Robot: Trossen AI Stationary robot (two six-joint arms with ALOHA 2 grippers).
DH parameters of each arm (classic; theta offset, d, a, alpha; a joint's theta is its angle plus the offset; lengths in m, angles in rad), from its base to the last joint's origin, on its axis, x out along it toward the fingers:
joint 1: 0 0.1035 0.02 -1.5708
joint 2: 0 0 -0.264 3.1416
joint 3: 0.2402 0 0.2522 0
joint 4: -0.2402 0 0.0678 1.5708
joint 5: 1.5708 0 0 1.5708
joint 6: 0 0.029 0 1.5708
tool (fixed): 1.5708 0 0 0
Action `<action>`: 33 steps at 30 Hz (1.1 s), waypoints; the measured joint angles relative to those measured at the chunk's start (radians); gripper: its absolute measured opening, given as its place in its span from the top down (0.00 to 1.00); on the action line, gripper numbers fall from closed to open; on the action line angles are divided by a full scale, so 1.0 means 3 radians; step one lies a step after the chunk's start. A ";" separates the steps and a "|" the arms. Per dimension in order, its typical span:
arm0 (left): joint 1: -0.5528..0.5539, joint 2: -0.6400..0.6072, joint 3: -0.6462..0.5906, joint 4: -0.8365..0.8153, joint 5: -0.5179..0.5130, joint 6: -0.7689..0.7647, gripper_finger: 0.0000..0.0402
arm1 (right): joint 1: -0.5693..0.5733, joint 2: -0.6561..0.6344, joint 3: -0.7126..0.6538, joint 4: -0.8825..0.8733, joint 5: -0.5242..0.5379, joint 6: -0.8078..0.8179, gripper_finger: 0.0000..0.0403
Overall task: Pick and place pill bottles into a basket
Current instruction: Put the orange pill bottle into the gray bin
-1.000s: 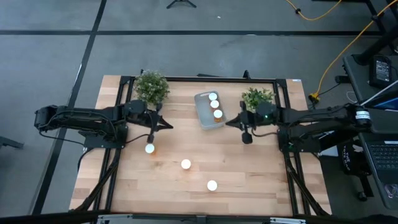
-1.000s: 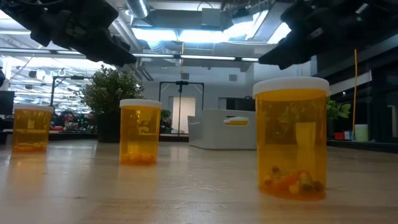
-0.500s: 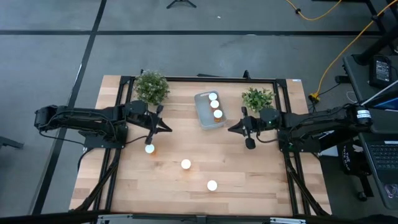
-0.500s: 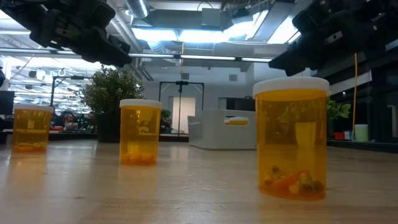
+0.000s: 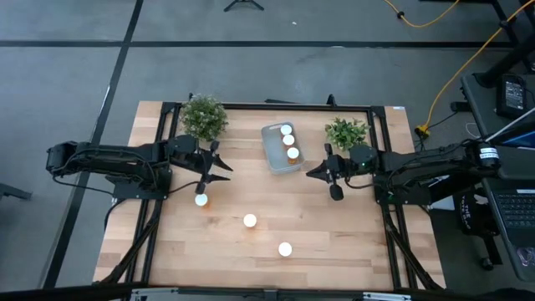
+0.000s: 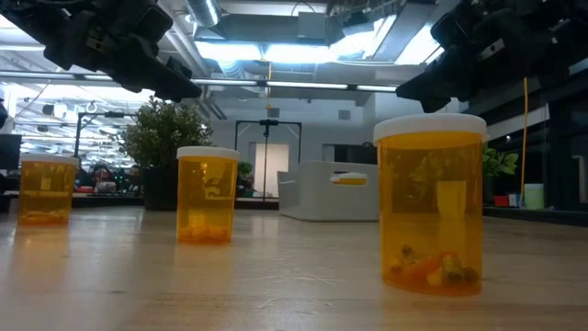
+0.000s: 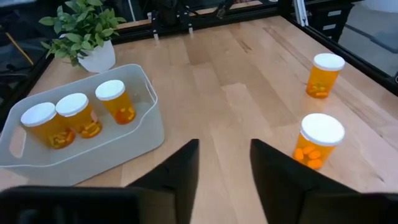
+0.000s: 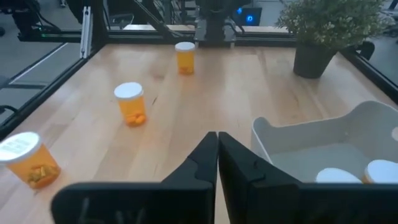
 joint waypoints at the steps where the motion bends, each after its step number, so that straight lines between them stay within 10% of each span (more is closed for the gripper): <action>1: 0.0000 0.0000 0.0000 0.0000 -0.0001 0.0000 0.62 | 0.0000 0.0000 0.0000 0.0000 0.0000 0.0012 0.96; 10: 0.0000 0.0000 0.0000 0.0003 -0.0031 0.0206 0.44 | 0.0000 0.0000 0.0000 -0.0001 0.0004 0.0094 0.96; 26: -0.0044 -0.0005 0.0000 0.0317 -0.0039 0.0110 0.41 | 0.0000 0.0003 0.0000 -0.0001 0.0126 0.0094 0.96; 33: -0.0406 -0.0032 0.0311 -0.0708 -0.0790 -0.0165 0.41 | 0.0000 0.0003 0.0000 0.0000 0.0125 0.0094 0.96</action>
